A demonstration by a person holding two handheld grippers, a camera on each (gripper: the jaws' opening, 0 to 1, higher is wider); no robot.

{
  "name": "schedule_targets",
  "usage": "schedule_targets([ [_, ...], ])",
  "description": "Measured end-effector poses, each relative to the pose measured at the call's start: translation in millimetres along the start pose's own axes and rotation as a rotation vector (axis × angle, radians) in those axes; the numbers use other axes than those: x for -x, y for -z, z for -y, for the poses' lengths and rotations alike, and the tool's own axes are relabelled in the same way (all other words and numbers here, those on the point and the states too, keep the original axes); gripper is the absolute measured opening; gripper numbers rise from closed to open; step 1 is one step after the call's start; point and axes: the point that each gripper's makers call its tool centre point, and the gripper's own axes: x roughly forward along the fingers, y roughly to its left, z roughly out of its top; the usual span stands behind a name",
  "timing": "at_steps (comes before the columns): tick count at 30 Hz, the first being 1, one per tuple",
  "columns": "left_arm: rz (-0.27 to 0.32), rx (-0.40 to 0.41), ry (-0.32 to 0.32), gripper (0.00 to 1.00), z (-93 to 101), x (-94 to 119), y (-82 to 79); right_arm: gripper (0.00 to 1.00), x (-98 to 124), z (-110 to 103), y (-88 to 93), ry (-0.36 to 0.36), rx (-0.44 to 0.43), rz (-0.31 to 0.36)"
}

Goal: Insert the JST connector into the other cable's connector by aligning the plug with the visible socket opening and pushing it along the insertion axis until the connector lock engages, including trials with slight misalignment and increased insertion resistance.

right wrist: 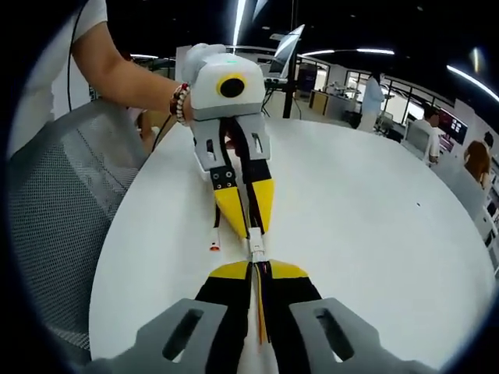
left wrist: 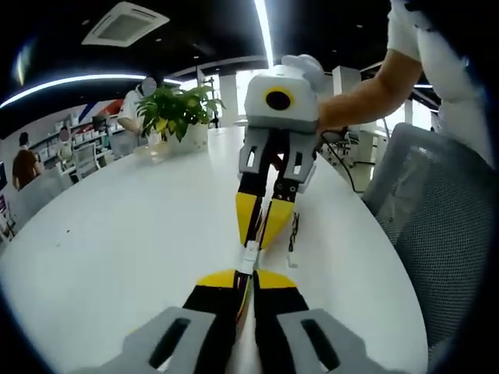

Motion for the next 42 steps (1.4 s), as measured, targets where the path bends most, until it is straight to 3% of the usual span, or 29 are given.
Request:
schedule_targets([
  [12, 0.029, 0.014, 0.02, 0.0, 4.1, -1.3, -6.2, 0.04, -0.2, -1.0, -3.3, 0.001, -0.019, 0.003],
  [15, 0.002, -0.011, 0.012, 0.0, 2.8, -2.5, -3.0, 0.04, -2.7, -1.2, -1.5, 0.005, 0.005, -0.016],
  [42, -0.003, -0.039, 0.004, 0.0, -4.2, -3.3, -3.6, 0.04, -3.9, 4.7, -2.8, 0.023, -0.008, -0.004],
])
